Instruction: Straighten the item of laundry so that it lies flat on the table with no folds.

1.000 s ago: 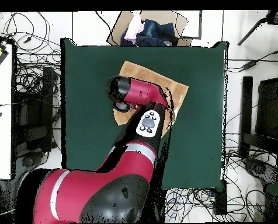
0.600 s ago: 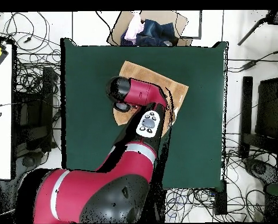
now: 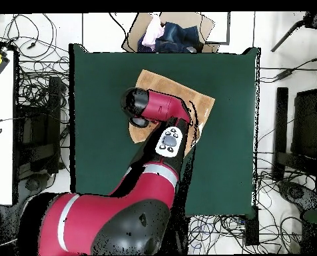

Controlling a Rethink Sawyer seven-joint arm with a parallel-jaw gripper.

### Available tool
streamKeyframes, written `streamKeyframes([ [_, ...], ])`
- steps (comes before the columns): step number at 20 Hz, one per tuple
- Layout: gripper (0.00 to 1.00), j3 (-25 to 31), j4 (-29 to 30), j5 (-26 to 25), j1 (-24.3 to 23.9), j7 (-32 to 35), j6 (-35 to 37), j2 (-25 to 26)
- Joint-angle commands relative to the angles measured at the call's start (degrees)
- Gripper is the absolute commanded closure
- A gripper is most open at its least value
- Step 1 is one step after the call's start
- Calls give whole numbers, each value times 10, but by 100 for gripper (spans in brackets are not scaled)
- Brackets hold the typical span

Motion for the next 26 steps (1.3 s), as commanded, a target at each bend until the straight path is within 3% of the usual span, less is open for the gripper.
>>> streamKeyframes([
  [1, 100, 39, 58, 12, -6, 135, -32, 22],
  [6, 100, 29, 45, 10, 2, 144, -12, 26],
  [10, 100, 38, 60, 15, -5, 139, -40, 10],
  [11, 0, 38, 58, 12, -4, 135, -31, 11],
  [18, 0, 29, 63, 3, -9, 124, -19, 4],
  [26, 0, 29, 118, -2, -38, 116, -100, -29],
])
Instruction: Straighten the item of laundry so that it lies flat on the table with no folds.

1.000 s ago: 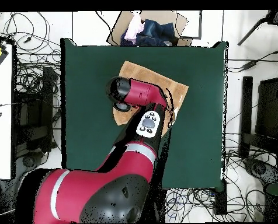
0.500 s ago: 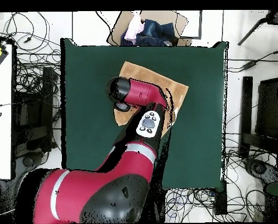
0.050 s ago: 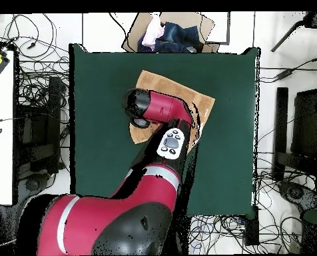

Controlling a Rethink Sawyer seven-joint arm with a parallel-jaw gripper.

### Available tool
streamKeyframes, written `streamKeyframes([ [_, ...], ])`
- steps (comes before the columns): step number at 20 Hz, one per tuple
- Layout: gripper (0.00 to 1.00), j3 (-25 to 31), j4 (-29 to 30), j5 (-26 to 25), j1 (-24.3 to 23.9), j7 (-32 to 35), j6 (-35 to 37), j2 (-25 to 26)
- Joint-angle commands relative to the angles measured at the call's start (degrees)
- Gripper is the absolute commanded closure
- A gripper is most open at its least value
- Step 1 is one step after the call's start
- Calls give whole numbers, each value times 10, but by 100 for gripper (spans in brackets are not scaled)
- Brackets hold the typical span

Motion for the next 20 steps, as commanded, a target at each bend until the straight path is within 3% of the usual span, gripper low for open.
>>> streamKeyframes([
  [1, 0, 31, 105, -2, -37, 115, -99, -17],
  [6, 0, 34, 109, -2, -39, 109, -95, -18],
  [20, 0, 26, 42, -15, -20, 103, 131, 20],
])
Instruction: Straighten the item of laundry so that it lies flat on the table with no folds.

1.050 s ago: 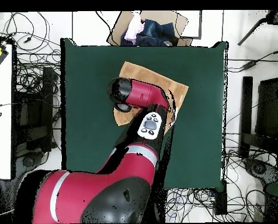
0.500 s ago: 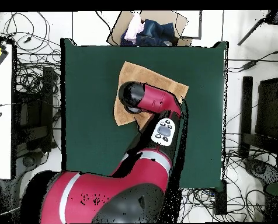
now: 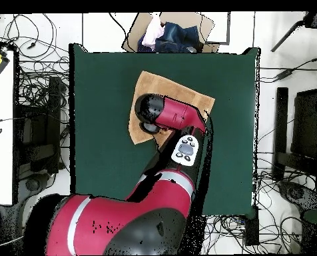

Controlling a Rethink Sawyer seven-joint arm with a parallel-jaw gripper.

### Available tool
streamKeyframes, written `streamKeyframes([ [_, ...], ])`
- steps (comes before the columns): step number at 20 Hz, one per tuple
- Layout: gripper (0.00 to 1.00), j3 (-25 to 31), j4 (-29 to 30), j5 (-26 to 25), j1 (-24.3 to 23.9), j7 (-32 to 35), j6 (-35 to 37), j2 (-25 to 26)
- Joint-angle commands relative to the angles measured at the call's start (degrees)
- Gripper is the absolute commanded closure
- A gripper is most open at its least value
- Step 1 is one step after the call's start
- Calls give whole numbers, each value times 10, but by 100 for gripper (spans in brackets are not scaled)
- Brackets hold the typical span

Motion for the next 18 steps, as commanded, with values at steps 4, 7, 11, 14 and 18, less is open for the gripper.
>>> streamKeyframes([
  [4, 0, 26, -6, -17, 3, 102, 130, 41],
  [7, 0, 27, -5, -17, 3, 102, 128, 41],
  [11, 0, 28, -4, -18, 2, 99, 130, 41],
  [14, 0, 28, -10, -19, 1, 98, 140, 44],
  [18, 0, 29, -6, -19, 1, 95, 136, 41],
])
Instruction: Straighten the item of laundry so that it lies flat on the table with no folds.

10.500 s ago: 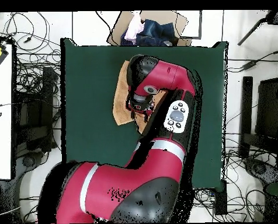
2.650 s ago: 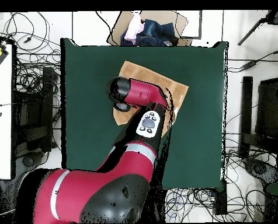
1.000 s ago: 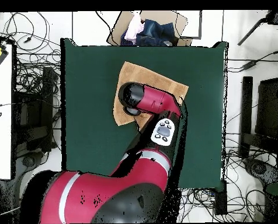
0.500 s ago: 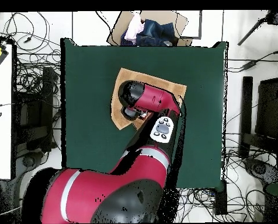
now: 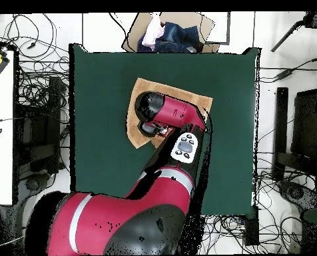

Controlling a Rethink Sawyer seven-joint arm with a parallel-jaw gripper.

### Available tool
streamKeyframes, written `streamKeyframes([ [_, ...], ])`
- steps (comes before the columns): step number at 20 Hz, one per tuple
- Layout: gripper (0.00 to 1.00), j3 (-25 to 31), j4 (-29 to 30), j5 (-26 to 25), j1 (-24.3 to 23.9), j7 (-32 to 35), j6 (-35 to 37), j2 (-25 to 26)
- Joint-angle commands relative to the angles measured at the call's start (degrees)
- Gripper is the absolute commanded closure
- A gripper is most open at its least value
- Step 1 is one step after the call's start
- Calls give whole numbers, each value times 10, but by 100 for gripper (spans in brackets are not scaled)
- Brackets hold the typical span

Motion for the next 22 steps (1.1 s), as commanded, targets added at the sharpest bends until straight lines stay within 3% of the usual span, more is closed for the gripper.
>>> streamKeyframes([
  [1, 0, 30, 15, -20, 1, 93, 43, 27],
  [11, 0, 28, 22, -20, 4, 96, -4, 23],
  [12, 100, 27, 23, -21, 5, 97, -12, 22],
  [18, 100, 32, 30, -23, -15, 71, -49, 4],
  [22, 100, 36, -3, -25, -65, 32, -66, -5],
])
